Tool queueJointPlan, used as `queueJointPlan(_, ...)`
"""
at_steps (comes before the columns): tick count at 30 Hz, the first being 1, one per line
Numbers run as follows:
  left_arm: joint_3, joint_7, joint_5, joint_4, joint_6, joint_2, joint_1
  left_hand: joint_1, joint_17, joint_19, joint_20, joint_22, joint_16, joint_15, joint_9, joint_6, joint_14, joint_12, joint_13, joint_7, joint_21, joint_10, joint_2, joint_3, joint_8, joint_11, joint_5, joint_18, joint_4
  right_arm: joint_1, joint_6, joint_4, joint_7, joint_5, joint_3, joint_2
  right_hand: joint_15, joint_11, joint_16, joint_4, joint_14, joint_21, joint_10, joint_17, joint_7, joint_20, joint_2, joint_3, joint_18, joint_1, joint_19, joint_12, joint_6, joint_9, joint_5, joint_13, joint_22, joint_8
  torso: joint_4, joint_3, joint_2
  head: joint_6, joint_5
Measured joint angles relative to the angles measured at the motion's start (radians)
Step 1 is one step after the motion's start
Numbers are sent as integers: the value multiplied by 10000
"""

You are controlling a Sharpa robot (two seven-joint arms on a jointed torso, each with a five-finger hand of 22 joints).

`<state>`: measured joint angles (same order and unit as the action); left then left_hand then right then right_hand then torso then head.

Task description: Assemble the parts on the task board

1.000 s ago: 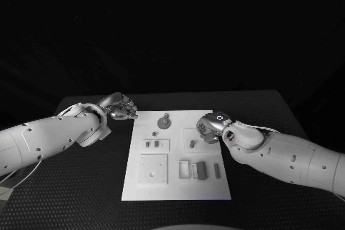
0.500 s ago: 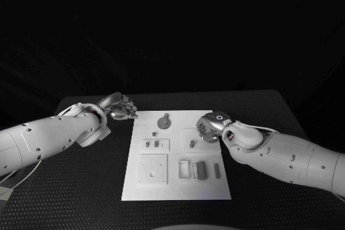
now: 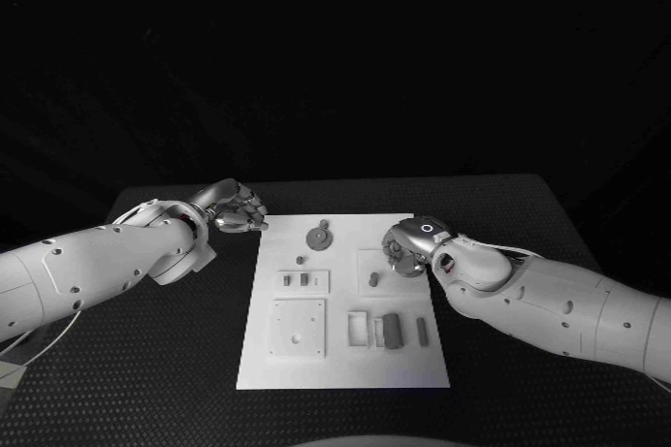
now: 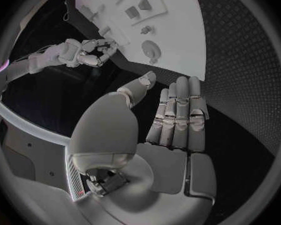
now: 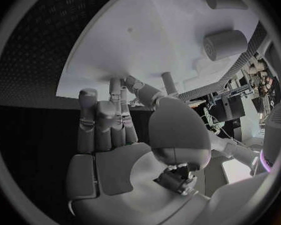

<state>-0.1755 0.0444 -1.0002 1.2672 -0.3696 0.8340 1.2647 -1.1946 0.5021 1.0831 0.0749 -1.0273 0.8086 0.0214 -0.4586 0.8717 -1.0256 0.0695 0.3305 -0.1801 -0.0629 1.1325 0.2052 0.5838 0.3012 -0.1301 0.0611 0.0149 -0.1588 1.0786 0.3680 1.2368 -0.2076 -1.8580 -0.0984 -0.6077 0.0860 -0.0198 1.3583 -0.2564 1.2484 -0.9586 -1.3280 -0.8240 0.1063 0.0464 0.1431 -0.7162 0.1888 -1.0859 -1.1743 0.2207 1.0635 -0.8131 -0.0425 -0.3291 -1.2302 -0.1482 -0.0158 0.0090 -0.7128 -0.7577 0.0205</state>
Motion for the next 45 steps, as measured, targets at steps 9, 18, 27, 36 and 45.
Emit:
queueJointPlan(9,0,-2,-1,-1,0,0,0,0,9,-1,-1,11,0,0,0,-62,1,0,0,-8,0,1,0,0,0,1,0,0,0,-41,196,-29,-16,-77,12,-5,-1,-9,0,-30,1,0,-11,-10,-4,31,1,-30,0,-1,-35,1,0,-18,0,0,-8,-7,0,3,1,7,10)
queueJointPlan(18,0,-3,-2,-5,-1,0,0,0,17,-1,-1,21,-39,1,-1,-62,1,0,0,-8,0,2,0,0,0,2,0,0,0,-74,267,-120,-18,-114,87,26,-3,-12,0,-30,3,0,-14,-9,-22,16,-39,-28,0,-43,-50,1,16,-18,1,-9,-8,-65,6,2,2,22,20)
queueJointPlan(27,-2,-3,-3,-7,-2,3,0,0,27,-2,-2,31,-39,1,-2,-62,1,0,0,-8,0,3,0,-22,0,3,0,0,22,-89,282,-118,-1,-122,149,31,16,-12,0,-31,54,0,-14,-17,-37,15,-49,-27,0,-55,-50,0,30,-24,2,-9,-7,-92,0,2,2,37,35)
queueJointPlan(36,-2,-13,-5,-1,-2,20,0,0,36,-2,-2,44,-39,2,8,-62,2,0,0,-8,0,7,0,-22,0,7,0,-1,23,-75,138,-155,102,-32,168,39,-8,-65,-79,-73,33,0,39,-16,-16,8,-49,-69,0,-55,-41,-53,8,-38,2,-8,-6,-5,0,-3,4,43,40)
queueJointPlan(45,2,-31,-10,6,-1,28,0,0,50,-2,-2,53,-39,2,7,-61,2,0,0,-8,0,-16,0,-22,0,51,0,0,22,-57,-58,-198,240,121,179,42,-199,-268,-195,-116,-161,105,597,-15,126,31,-102,-112,-9,-108,185,-402,-231,10,2,38,22,145,-7,-2,5,27,45)
